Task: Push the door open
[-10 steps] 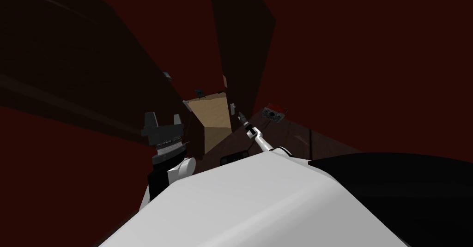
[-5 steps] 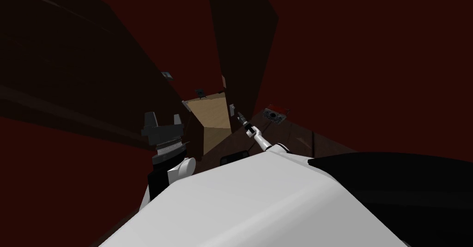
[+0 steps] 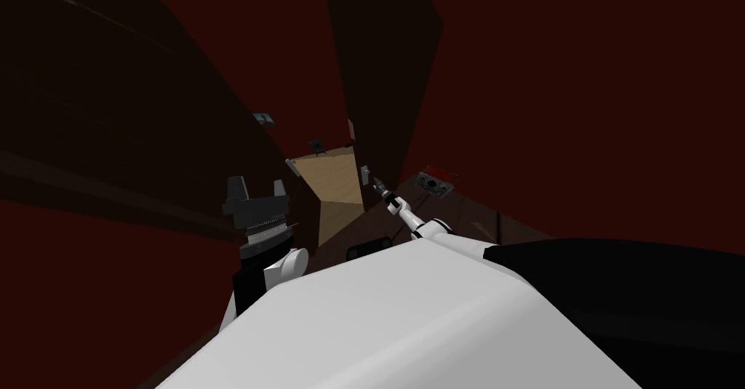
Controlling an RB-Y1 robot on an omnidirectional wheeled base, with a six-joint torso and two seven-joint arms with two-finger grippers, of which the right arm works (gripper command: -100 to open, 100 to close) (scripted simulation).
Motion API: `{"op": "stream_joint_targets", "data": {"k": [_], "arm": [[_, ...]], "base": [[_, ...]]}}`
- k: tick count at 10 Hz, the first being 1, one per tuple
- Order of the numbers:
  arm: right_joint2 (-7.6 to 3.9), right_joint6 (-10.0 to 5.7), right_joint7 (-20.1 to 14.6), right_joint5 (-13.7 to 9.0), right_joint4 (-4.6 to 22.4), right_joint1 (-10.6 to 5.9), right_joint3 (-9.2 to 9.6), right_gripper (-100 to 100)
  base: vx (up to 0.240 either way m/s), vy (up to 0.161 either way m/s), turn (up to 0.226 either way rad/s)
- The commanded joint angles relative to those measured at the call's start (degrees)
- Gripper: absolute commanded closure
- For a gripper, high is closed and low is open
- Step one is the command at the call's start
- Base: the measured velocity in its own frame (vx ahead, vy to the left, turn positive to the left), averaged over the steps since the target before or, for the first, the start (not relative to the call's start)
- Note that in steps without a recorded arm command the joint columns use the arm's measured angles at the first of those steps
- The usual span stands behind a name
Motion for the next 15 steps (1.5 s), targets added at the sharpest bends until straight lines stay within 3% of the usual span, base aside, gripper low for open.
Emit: {"op": "stream_joint_targets", "data": {"k": [1, 9, 15], "arm": [[-0.19, 0.08, -1.12, 0.46, 2.27, -1.4, 0.23, -100], [-0.88, 0.06, -5.28, 2.25, 12.53, -7.91, 0.96, -100], [-0.32, 0.51, -3.8, 1.47, 12.03, -7.54, 0.18, -100]], "base": [[0.071, -0.079, 0.051], [0.062, -0.068, 0.038], [0.139, 0.044, 0.031]]}}
